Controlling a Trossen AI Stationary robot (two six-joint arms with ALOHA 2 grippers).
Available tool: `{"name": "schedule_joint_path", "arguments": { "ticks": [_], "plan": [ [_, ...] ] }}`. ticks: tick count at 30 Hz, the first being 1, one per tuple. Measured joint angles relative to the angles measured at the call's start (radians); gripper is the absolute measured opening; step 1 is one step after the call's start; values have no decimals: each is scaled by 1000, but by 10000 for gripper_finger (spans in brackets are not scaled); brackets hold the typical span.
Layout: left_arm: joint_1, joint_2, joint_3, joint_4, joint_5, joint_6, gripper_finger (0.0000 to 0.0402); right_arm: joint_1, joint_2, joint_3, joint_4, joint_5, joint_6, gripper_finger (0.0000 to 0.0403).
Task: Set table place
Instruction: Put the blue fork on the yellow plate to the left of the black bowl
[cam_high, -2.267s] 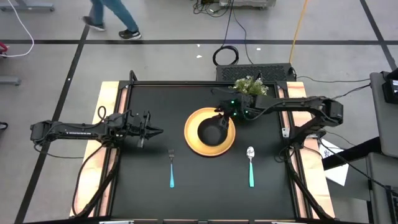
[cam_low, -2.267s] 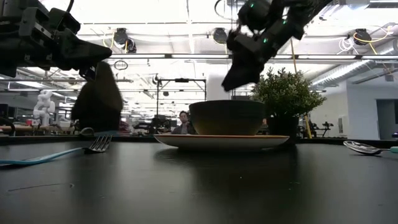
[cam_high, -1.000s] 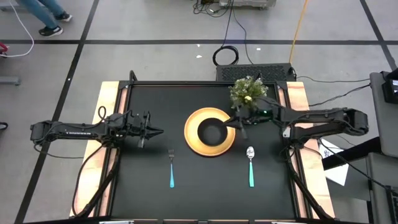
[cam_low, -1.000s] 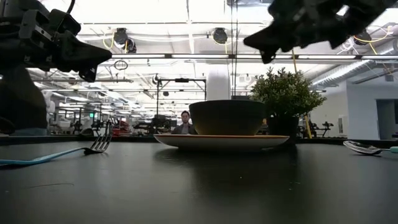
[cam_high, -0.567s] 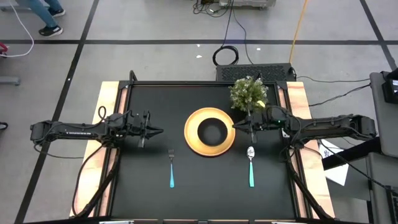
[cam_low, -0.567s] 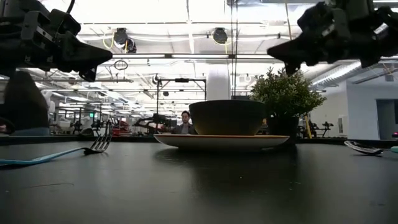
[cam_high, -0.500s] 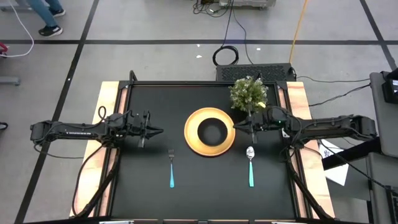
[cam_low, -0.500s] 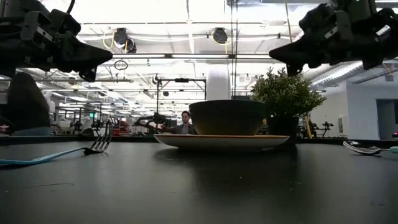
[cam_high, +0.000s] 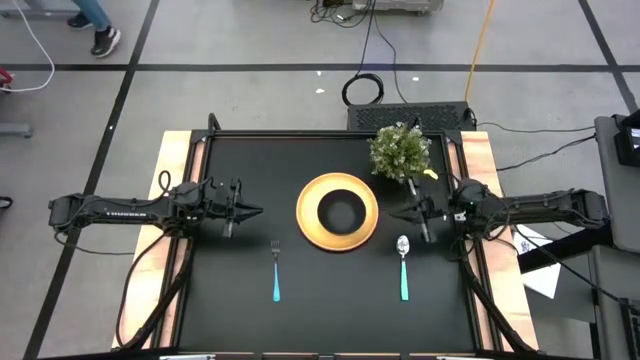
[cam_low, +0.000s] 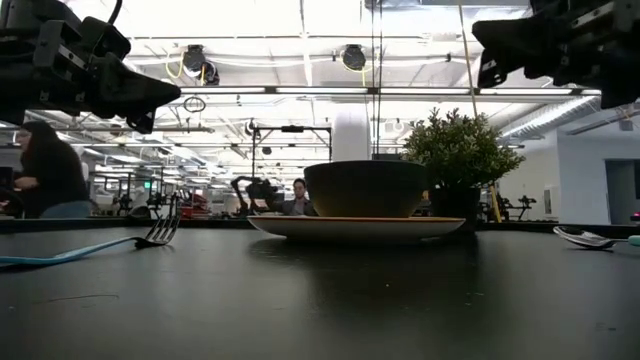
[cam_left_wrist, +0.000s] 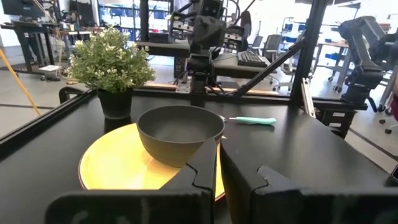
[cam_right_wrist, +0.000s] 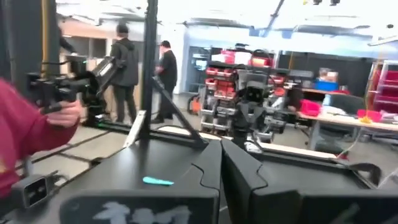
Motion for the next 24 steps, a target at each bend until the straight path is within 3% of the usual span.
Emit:
{"name": "schedule_joint_path", "arguments": {
  "ticks": [3, 11, 24],
  "plan": [
    [0, 0, 0, 0, 0, 0, 26, 18, -16, -29, 31, -58, -13, 0],
    [0, 0, 0, 0, 0, 0, 26, 21, -110, -91, 109, -44, 4, 0],
    [0, 0, 0, -11, -1, 35, 26, 22, -130, -95, -144, 32, -103, 0]
  ]
}}
